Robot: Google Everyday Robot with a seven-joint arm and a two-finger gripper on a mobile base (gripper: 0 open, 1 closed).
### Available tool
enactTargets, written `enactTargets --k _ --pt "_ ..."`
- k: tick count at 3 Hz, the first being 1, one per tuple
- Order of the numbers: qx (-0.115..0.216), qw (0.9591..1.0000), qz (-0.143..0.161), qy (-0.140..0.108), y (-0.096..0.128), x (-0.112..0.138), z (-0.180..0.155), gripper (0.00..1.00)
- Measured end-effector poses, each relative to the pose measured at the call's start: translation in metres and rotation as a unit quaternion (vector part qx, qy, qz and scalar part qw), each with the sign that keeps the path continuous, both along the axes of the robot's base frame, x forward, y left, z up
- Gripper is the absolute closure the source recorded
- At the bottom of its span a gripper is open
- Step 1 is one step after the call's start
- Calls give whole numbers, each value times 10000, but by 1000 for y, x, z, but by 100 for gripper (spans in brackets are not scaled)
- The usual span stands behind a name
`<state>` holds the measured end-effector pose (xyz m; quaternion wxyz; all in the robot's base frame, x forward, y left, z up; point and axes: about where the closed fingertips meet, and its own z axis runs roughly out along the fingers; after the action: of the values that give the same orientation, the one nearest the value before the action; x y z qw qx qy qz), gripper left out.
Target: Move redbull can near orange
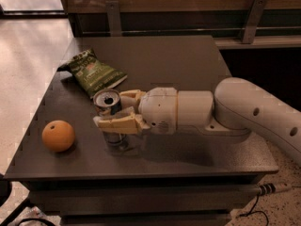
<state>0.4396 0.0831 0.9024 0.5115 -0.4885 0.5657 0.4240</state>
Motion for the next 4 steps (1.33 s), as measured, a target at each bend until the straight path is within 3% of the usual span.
enactTargets --k 2,3,4 --pt "-40 9981 600 117 31 -12 -10 100" --pt "-55 9977 671 115 36 -14 -10 91" --pt "-61 9975 697 109 38 -15 -10 67"
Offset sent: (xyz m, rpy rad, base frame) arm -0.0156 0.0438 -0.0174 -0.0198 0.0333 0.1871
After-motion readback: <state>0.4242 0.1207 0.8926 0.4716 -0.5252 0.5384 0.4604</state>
